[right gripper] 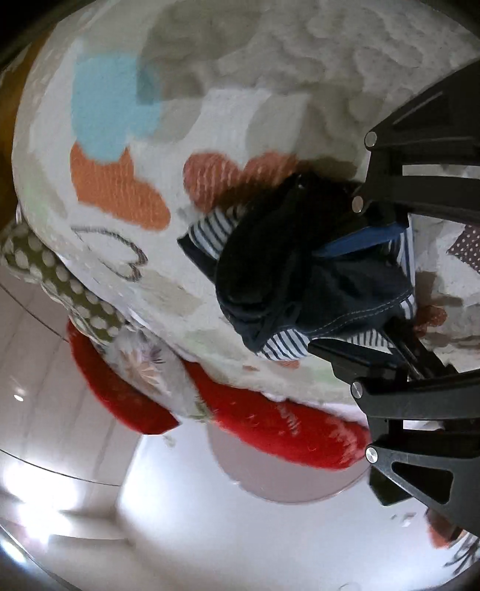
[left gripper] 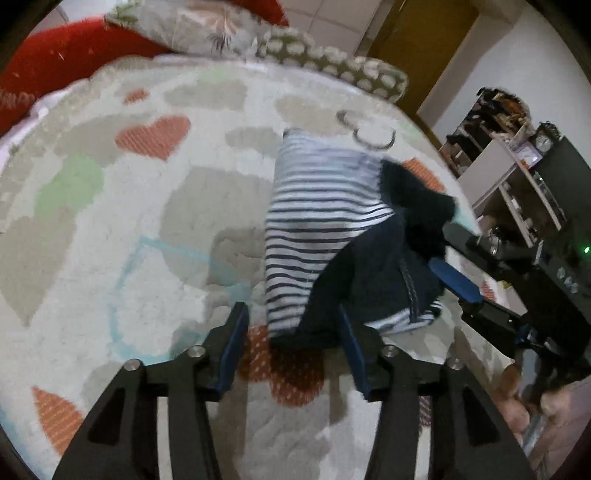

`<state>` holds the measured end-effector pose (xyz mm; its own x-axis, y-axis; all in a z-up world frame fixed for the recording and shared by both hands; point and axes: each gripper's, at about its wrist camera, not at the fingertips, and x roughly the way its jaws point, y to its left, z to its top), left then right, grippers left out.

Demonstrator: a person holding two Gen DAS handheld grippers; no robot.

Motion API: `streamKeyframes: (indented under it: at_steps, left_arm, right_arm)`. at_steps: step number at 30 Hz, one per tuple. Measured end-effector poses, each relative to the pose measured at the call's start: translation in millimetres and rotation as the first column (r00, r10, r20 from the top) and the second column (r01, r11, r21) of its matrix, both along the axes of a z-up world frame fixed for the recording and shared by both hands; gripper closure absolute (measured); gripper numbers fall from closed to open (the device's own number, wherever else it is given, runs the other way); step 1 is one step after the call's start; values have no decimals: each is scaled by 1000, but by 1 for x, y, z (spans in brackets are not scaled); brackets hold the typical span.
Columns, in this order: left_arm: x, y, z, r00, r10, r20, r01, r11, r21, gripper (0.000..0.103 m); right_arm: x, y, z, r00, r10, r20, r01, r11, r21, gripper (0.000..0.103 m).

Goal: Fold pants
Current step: 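Lift the folded pants bundle with the left tool while the right tool holds it, then lower the folded pants onto the quilt and open both tools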

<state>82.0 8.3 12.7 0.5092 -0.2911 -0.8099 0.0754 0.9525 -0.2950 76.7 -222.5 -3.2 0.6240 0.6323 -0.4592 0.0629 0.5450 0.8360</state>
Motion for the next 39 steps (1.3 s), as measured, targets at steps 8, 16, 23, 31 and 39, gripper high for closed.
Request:
streamKeyframes:
  at_steps: [8,16,23,31,39]
  left_arm:
    - [-99,15,78,913,142,383,-194,976,101,8]
    - [-169,21,140,749,178,638,-334,934,131,0]
    - [-178,22,142,820,134,556,-239,964,120,0]
    - [-187,5,124,885,115,451,-233,948,216,0]
    - [-187,-6,110,911,78,406,-197,946,259,0]
  right_arm:
    - [-78,-2,40,990,-72,117,97,970,-223,45]
    - [-153,28,77,975,-91,203,173,886,-430,42]
    - [-182,47,99,966,-57,254,195,806,-559,37]
    - [-187,59,99,975,-39,219,170,766,-620,36]
    - [-184,68,88,985,-42,169,150,701,-697,35]
